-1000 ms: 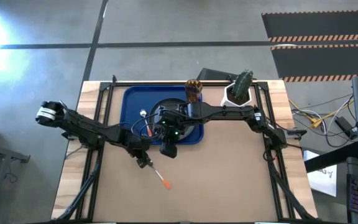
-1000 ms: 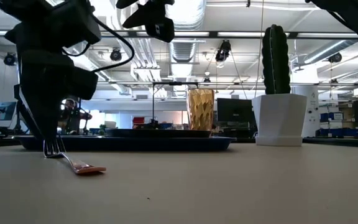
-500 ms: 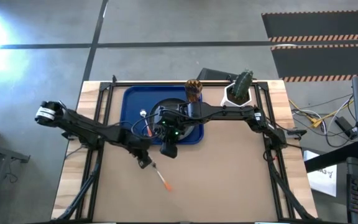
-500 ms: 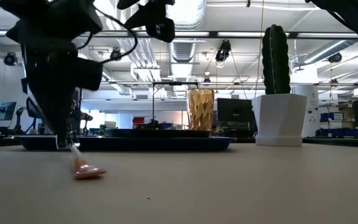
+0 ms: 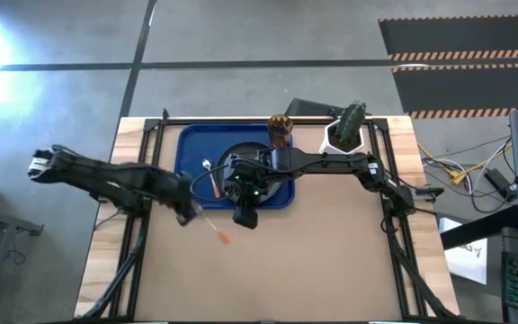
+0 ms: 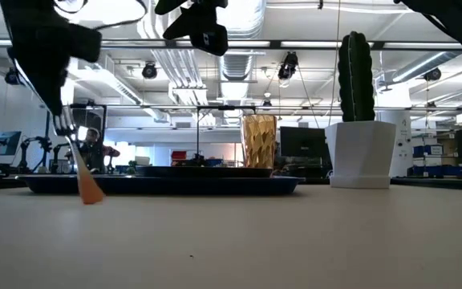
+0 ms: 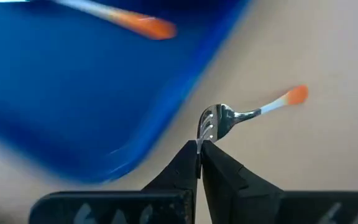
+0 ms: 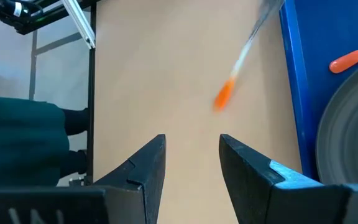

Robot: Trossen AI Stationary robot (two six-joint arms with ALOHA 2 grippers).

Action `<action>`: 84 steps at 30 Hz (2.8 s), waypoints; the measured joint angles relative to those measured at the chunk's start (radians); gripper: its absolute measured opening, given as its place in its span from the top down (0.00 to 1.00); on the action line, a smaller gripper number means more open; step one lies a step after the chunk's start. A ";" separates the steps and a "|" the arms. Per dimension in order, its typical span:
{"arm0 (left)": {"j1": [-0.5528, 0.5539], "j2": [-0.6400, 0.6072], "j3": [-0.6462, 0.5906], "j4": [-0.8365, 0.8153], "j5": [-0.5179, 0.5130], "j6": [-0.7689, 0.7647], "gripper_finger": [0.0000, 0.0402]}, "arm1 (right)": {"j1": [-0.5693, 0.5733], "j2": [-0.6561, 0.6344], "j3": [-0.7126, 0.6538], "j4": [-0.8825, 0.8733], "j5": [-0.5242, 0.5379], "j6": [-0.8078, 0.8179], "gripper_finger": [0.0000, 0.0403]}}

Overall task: Pick and place plate/cup/fork/spoon on tray
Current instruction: Put the orange fork on the blue tray to the left of the orange spoon

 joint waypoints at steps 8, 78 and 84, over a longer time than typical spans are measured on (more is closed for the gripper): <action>0.180 -0.095 0.200 -0.195 -0.066 0.229 1.00 | 0.000 0.000 0.000 0.000 0.000 0.000 0.65; 1.132 0.768 0.382 0.044 0.232 1.260 1.00 | 0.011 0.002 0.000 0.000 0.053 0.057 0.65; 1.132 0.767 0.381 0.070 0.232 1.252 1.00 | 0.011 0.002 0.000 0.000 0.053 0.062 0.65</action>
